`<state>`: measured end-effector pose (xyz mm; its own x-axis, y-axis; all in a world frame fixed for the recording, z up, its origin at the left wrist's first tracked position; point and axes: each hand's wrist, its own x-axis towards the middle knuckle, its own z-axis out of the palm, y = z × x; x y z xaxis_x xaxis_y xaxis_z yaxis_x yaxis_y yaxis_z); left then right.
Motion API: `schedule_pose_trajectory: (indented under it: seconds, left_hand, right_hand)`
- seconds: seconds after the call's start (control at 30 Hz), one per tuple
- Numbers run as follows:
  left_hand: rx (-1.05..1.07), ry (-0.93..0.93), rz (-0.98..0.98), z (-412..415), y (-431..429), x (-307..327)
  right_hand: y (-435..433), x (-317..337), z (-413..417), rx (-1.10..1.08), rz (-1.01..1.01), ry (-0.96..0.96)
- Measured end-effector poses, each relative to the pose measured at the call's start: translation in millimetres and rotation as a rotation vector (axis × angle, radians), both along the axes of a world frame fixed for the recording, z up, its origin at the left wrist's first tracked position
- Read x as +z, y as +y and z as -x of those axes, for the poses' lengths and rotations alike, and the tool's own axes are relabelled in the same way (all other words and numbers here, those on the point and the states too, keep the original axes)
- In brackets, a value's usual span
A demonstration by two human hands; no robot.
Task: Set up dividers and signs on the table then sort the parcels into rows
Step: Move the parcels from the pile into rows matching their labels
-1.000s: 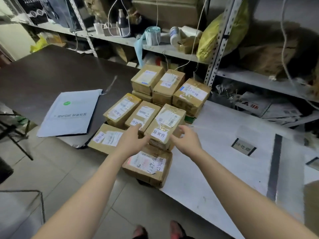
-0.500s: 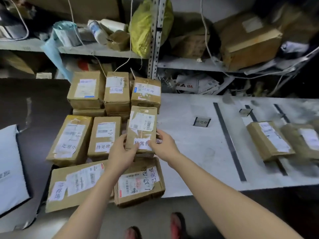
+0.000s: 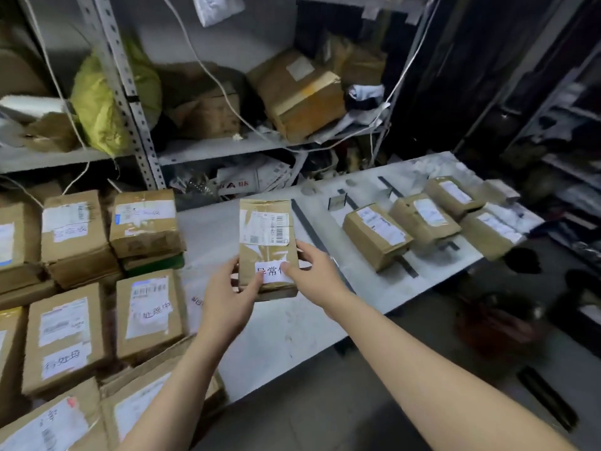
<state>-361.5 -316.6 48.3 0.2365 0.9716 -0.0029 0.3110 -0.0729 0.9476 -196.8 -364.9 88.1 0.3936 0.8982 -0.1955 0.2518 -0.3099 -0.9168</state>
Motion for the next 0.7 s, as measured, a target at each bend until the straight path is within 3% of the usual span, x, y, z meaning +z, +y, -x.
schedule_pose_trajectory:
  seconds: [0.43, 0.7]
  left_hand:
    - [-0.229, -0.003, -0.092, -284.7, -90.9, 24.4]
    - [-0.395, -0.054, 0.016, -428.6, -114.5, 38.2]
  right_hand:
    - [-111.4, 11.0, -278.0, -0.183, -0.090, 0.008]
    - [-140.2, 2.2, -412.5, -0.343, -0.084, 0.045]
